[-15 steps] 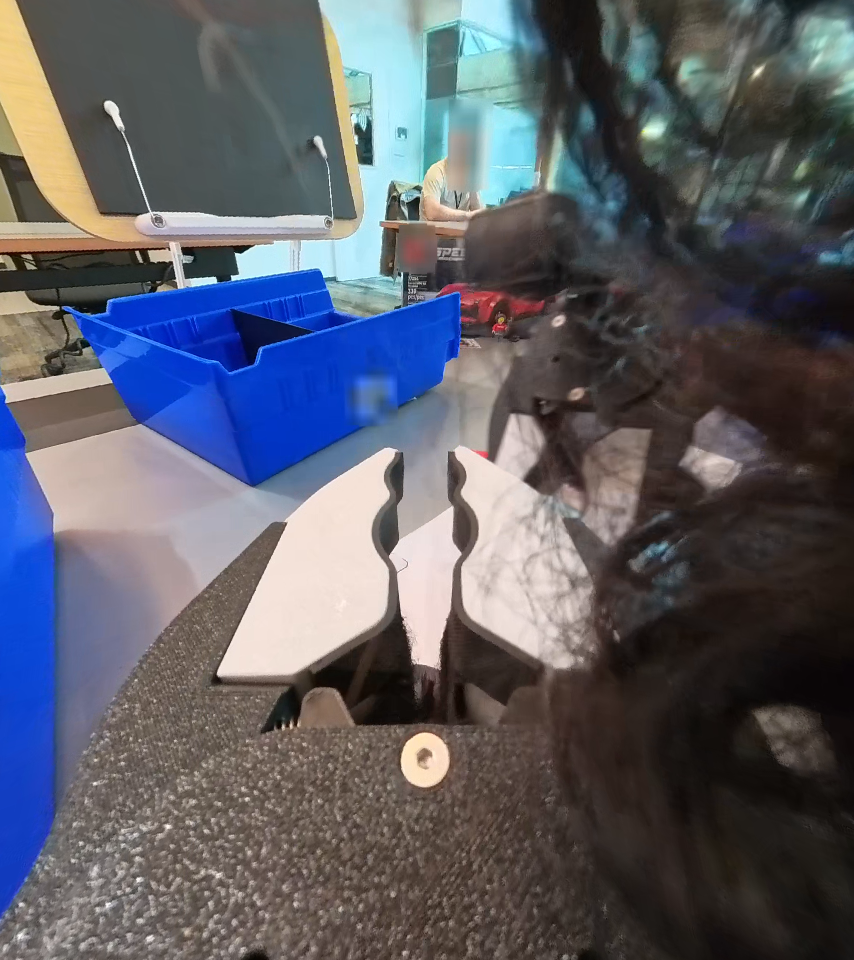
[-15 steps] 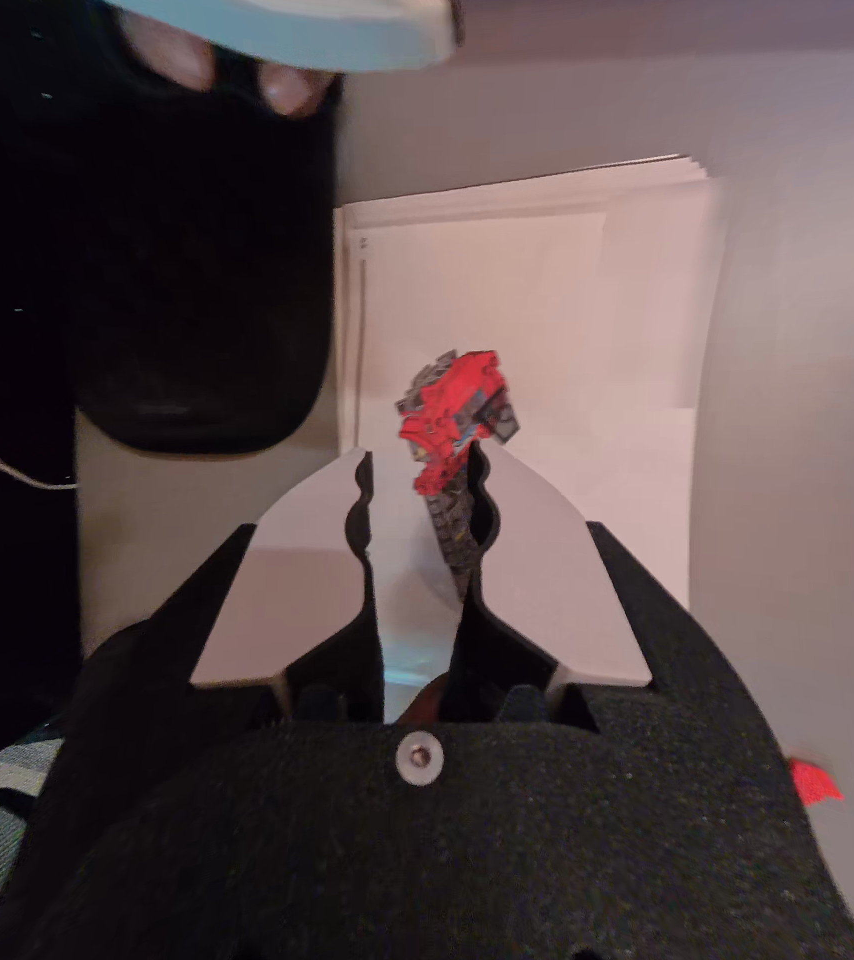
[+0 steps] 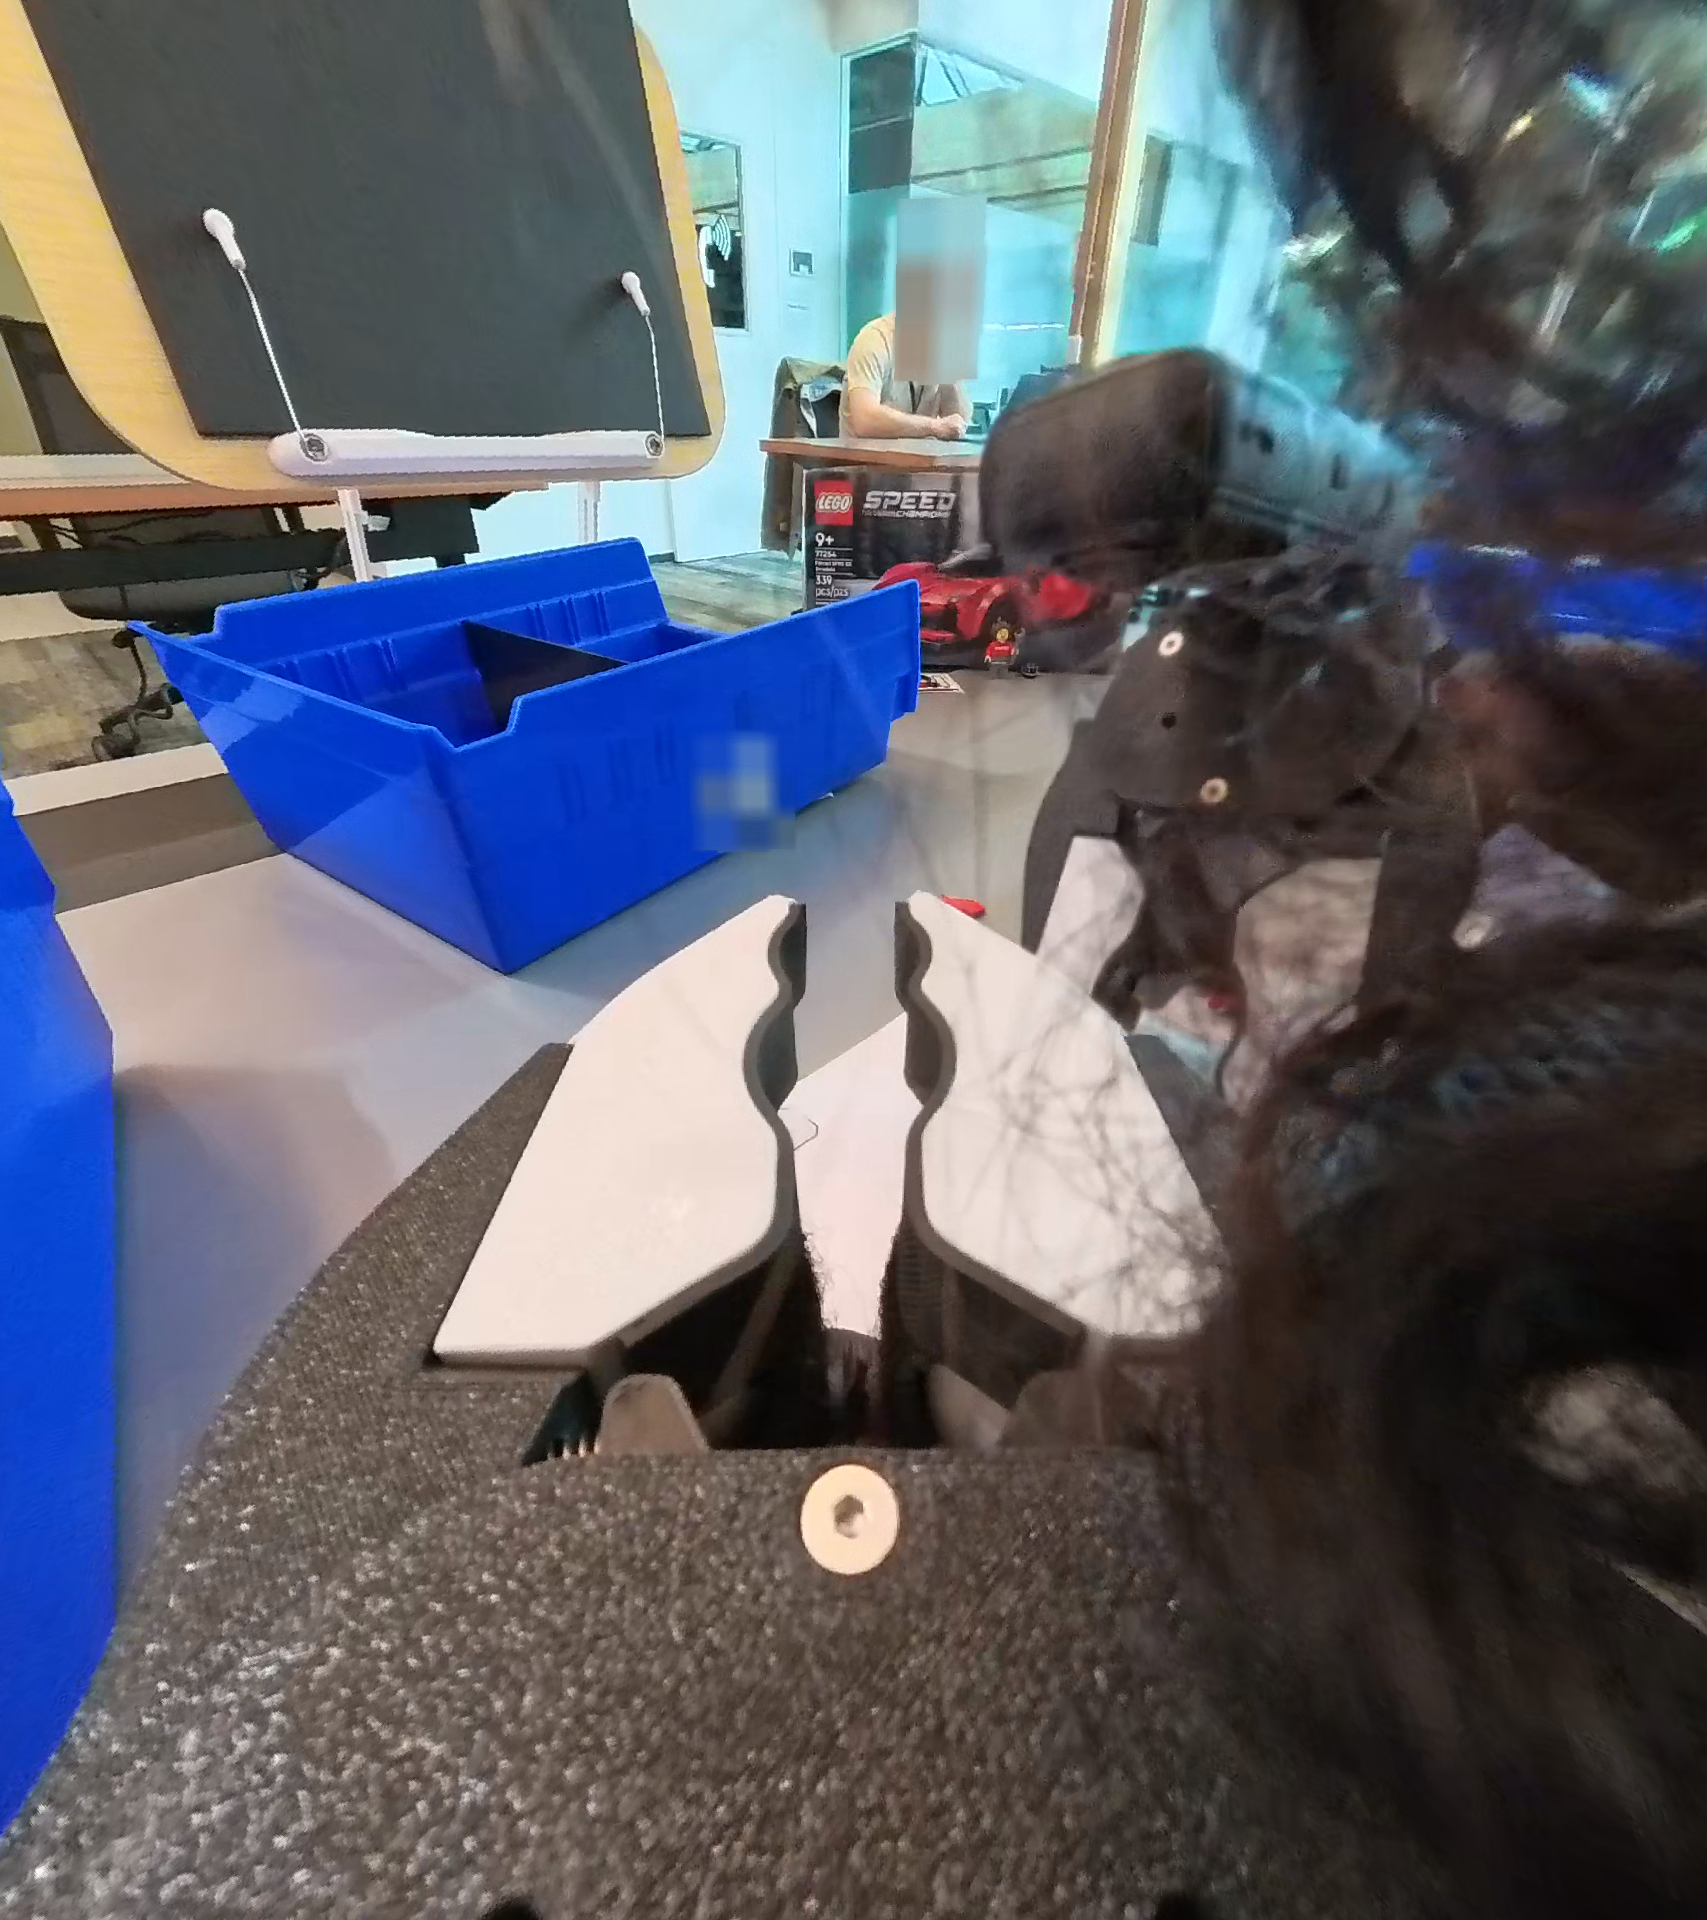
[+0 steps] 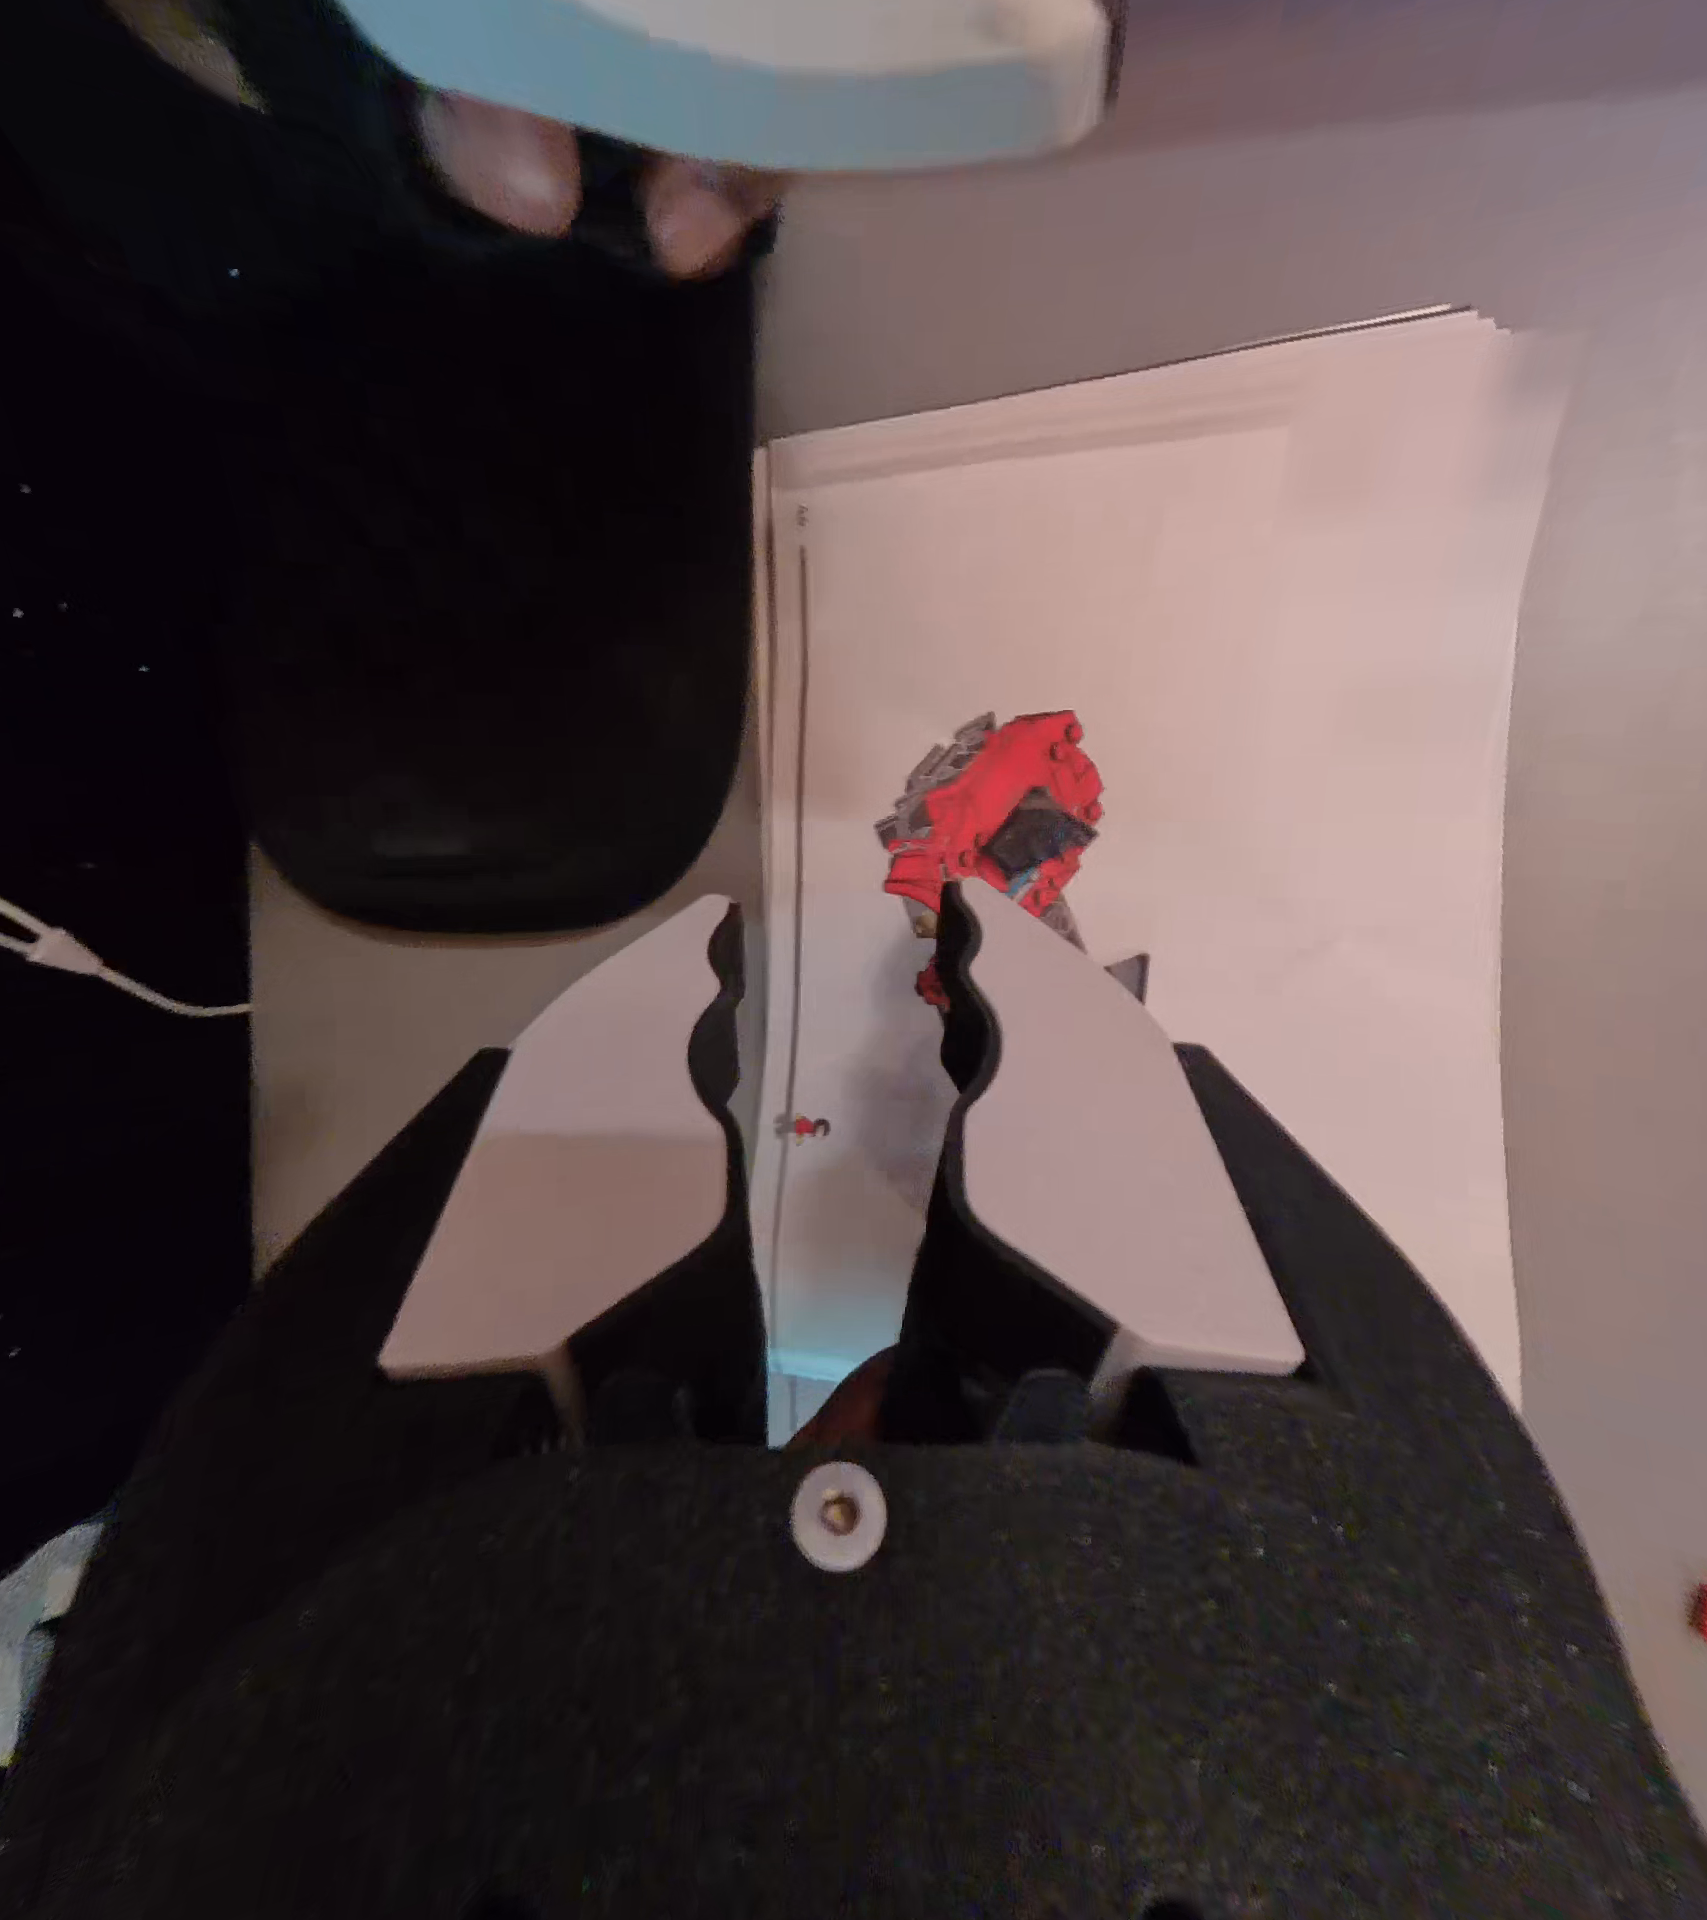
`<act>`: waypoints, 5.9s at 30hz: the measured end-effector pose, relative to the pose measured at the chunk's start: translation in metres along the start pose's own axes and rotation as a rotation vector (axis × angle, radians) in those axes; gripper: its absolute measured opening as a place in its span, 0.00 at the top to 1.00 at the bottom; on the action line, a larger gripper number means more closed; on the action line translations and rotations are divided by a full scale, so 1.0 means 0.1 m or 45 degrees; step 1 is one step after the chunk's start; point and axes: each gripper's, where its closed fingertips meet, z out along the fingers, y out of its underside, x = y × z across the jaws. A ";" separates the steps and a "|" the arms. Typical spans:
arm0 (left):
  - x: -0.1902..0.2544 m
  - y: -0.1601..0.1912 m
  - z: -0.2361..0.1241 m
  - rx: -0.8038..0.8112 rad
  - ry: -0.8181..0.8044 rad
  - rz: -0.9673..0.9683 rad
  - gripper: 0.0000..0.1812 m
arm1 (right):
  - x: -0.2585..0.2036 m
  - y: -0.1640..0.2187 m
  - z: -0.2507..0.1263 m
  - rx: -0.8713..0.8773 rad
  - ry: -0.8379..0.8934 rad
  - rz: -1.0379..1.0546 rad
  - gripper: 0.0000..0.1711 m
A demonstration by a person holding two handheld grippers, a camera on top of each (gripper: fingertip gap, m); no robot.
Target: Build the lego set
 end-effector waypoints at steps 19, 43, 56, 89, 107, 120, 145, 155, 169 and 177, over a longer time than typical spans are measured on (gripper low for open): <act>0.01 -0.01 0.00 0.006 -0.001 0.017 0.92 | 0.44 -0.07 0.08 0.000 0.339 -0.192 0.90; 0.01 0.00 0.00 -0.001 0.005 0.006 0.91 | 0.42 0.00 0.03 0.078 0.380 -0.009 0.89; 0.01 0.00 0.00 -0.002 0.005 0.005 0.91 | 0.41 0.13 -0.12 -0.101 0.450 -0.032 0.84; 0.01 0.01 0.01 -0.010 0.005 0.000 0.91 | 0.46 0.15 -0.06 -0.269 0.216 -0.329 0.88; 0.01 0.01 0.01 -0.013 0.007 0.000 0.91 | 0.46 0.16 -0.15 -0.234 0.221 -0.285 0.90; 0.01 0.01 0.01 -0.016 0.007 0.003 0.91 | 0.46 0.18 -0.11 -0.246 0.222 -0.273 0.92; 0.02 0.01 0.01 -0.021 0.009 0.003 0.91 | 0.35 -0.06 -0.41 0.062 0.318 -0.257 0.88; 0.02 0.02 0.02 -0.033 0.007 0.007 0.91 | 0.41 0.01 -0.39 0.073 0.372 -0.257 0.87; 0.02 0.03 0.02 -0.035 0.008 0.009 0.91 | 0.44 0.17 -0.17 -0.098 0.343 -0.273 0.88; 0.02 0.03 0.02 -0.034 0.008 0.010 0.91 | 0.46 0.13 -0.11 -0.132 0.342 -0.288 0.89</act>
